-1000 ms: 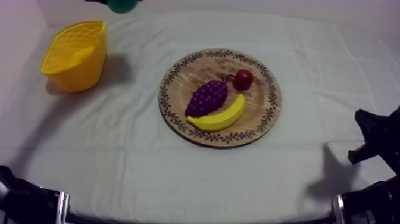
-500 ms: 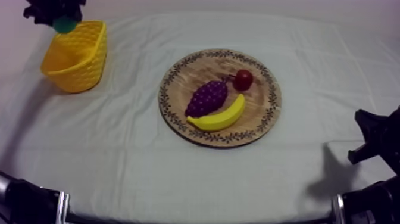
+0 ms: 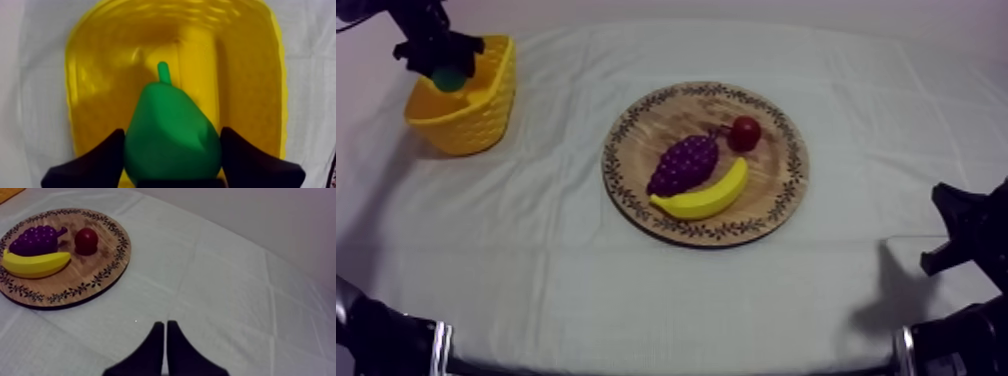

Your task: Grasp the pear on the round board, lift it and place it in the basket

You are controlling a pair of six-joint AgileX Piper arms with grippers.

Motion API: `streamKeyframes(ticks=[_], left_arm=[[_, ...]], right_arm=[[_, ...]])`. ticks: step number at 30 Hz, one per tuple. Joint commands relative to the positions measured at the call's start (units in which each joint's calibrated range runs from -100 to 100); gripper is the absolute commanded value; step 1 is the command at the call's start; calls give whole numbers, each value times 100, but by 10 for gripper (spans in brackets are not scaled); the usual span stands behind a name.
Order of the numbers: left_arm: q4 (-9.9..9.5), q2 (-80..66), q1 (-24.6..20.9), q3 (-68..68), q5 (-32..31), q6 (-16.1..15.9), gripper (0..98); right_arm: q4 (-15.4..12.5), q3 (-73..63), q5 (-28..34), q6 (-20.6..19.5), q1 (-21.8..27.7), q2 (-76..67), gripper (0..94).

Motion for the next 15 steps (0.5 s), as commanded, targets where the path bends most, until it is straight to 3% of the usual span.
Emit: streamKeyframes(ticks=[1, 7, 15], left_arm=[[2, -35, 6, 6, 6, -3, 789], [24, -737, 115, 294, 46, 37, 807], [-22, -2722, 498, 1183, 247, 364, 654]], right_arm=[[0, -1, 0, 1, 3, -1, 3], [0, -1, 0, 1, 3, -1, 3], [0, -1, 0, 1, 3, -1, 3]])
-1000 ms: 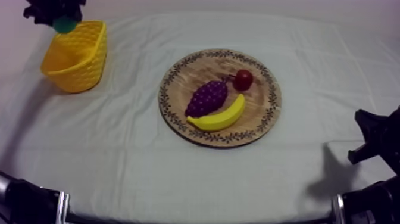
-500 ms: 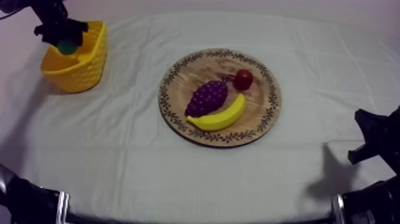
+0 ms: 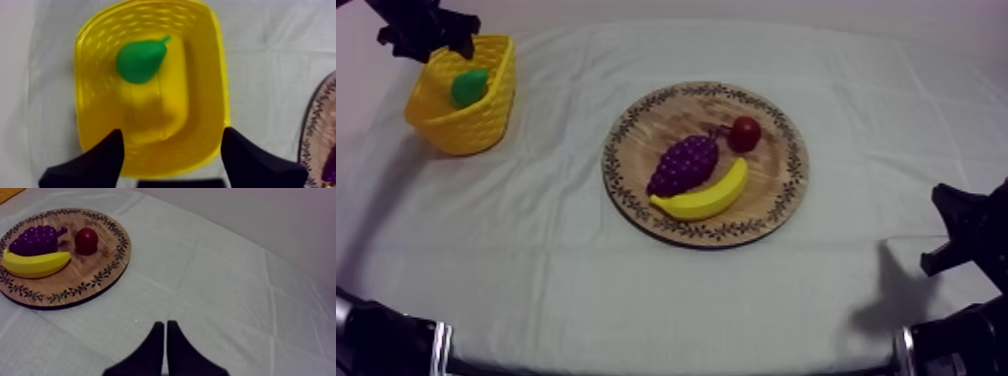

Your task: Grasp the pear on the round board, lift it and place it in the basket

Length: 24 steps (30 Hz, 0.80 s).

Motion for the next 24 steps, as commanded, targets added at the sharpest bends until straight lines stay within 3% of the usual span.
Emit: streamKeyframes(ticks=[1, 4, 12, 19, 24], left_arm=[[3, -1103, 130, 350, 36, 103, 633], [59, -1933, 251, 716, 64, 111, 569], [427, -4154, 304, 2134, -326, -218, 478], [660, -6192, 36, 3968, -857, -227, 101], [866, -7371, -47, 5244, -1473, -278, 18]], right_arm=[[0, -1, 0, 1, -1, -1, 3], [0, -1, 0, 1, -1, -1, 3], [0, -1, 0, 1, -1, -1, 3], [0, -1, 0, 1, -1, -1, 3], [0, -1, 0, 1, -1, -1, 3]])
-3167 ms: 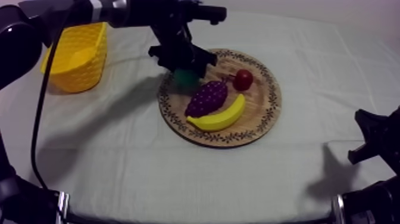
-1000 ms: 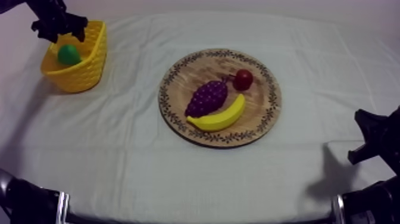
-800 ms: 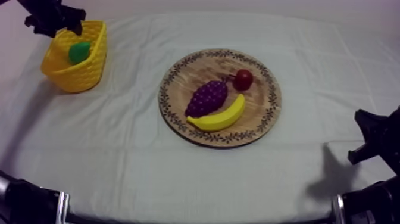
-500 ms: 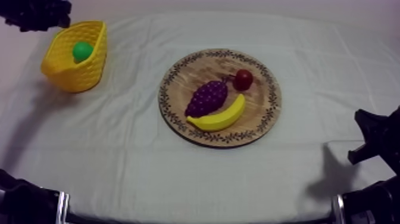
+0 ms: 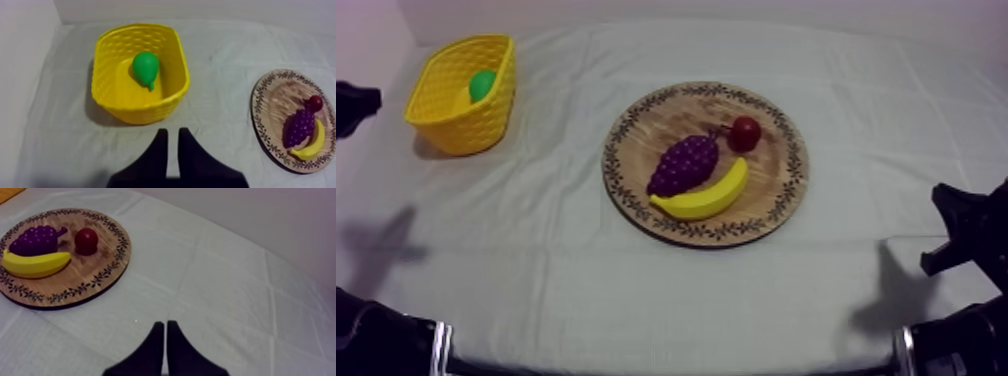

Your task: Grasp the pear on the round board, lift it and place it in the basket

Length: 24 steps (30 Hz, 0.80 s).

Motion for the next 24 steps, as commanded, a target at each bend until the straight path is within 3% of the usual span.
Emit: streamKeyframes(ticks=[1, 8, 12, 17, 24], left_arm=[[46, -1154, -12, 1134, -372, 9, 13], [108, -2175, -37, 2793, -1862, -76, 1], [34, -2657, -35, 3791, -2710, -75, 0], [-97, -3164, 2, 4178, -2909, -96, 0], [35, -3717, 52, 4250, -2744, -426, 0]], right_arm=[[0, -1, 0, 1, -1, -1, 3], [0, -1, 0, 1, -1, -1, 3], [0, -1, 0, 1, -1, -1, 3], [0, -1, 0, 1, -1, -1, 3], [0, -1, 0, 1, -1, -1, 3]])
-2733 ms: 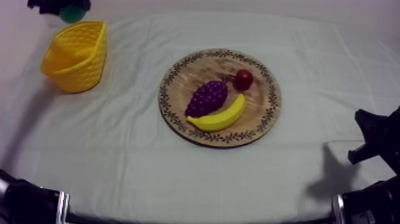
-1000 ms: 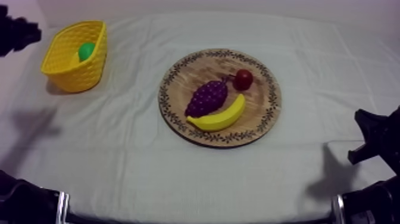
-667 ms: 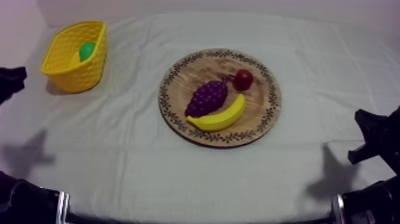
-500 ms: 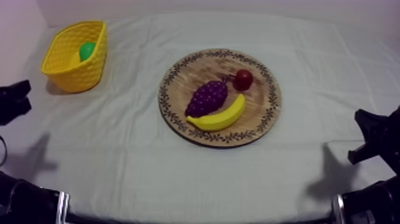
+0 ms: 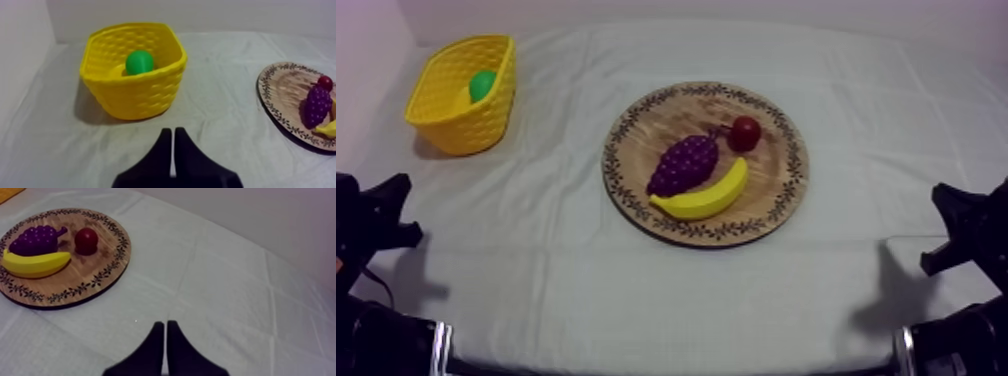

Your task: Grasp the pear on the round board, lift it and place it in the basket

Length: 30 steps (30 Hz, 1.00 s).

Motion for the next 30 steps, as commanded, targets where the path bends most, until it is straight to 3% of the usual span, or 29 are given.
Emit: streamKeyframes(ticks=[1, 3, 8, 11, 30], left_arm=[[23, -184, 26, 13, 67, -133, 0], [34, -277, 64, 20, 84, -18, 0], [42, -351, 98, 25, 97, 701, 0], [43, -360, 102, 25, 99, 947, 0], [44, -365, 104, 26, 100, 929, 0]], right_arm=[[0, -1, 0, 1, -1, -1, 3], [0, -1, 0, 1, -1, -1, 3], [0, -1, 0, 1, -1, -1, 3], [0, -1, 0, 1, -1, -1, 3], [0, -1, 0, 1, -1, -1, 3]])
